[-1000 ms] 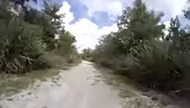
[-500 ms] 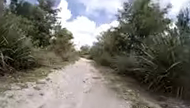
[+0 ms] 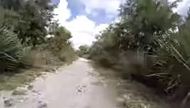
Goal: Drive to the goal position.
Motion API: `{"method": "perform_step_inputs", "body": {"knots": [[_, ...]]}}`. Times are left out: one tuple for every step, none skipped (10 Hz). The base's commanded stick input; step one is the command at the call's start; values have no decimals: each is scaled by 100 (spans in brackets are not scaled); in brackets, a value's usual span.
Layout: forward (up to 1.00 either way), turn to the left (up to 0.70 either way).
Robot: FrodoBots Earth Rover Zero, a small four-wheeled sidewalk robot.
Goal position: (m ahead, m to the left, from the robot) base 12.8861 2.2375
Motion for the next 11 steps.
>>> {"method": "perform_step_inputs", "body": {"knots": [[100, 0], [100, 7], [100, 18], [100, 27], [100, 27], [100, 27], [100, 27], [100, 27], [100, 27], [100, 27], [100, 27]]}}
